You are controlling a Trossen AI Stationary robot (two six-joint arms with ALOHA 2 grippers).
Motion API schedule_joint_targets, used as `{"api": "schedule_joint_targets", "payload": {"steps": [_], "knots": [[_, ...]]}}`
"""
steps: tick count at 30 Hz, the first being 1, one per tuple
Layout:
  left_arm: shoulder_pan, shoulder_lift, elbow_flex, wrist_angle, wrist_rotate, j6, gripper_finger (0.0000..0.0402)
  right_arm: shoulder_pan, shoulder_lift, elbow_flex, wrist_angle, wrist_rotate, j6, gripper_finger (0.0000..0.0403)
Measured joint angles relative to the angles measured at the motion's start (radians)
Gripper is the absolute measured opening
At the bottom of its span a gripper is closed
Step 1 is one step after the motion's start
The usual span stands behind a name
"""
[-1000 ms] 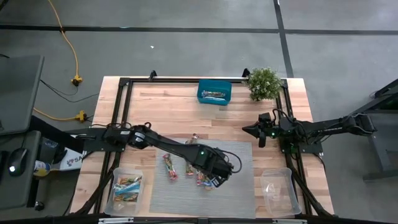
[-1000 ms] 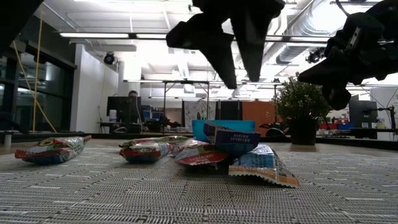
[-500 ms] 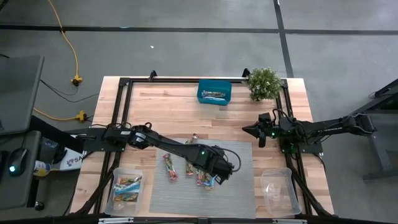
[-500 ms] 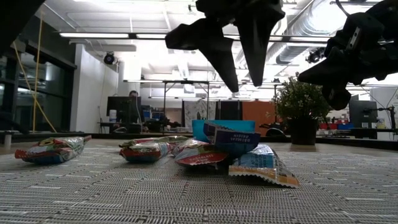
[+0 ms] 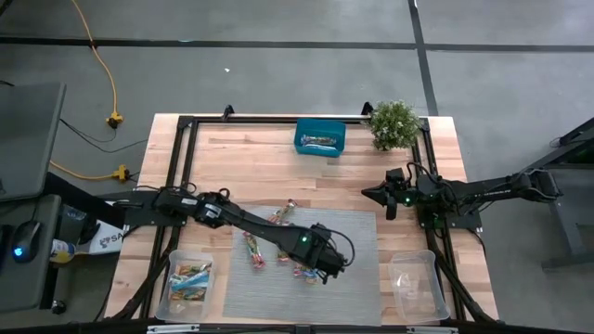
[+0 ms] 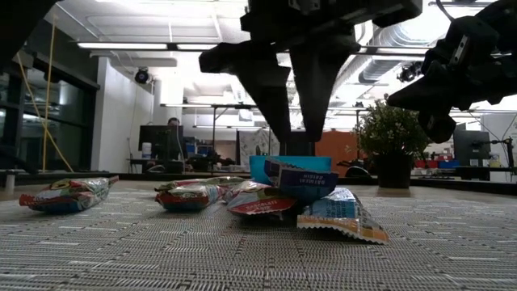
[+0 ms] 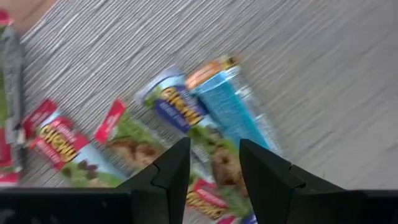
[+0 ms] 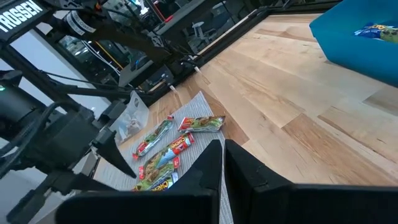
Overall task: Pick and place Granola Bars by type
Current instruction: Put the blue granola bar into the blue bin
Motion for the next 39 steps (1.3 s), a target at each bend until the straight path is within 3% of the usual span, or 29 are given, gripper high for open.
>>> {"api": "schedule_joint_targets", "payload": {"steps": [14,39], "knots": [[0.014,0.043,0.002,-0.034,0.083,-0.182,0.0136,0.000,0.000,0.000,0.000,0.000,0.000,0.0000],[0.060,0.075,0.002,0.015,0.125,-0.184,0.0136,0.000,0.000,0.000,0.001,0.000,0.000,0.0000]]}}
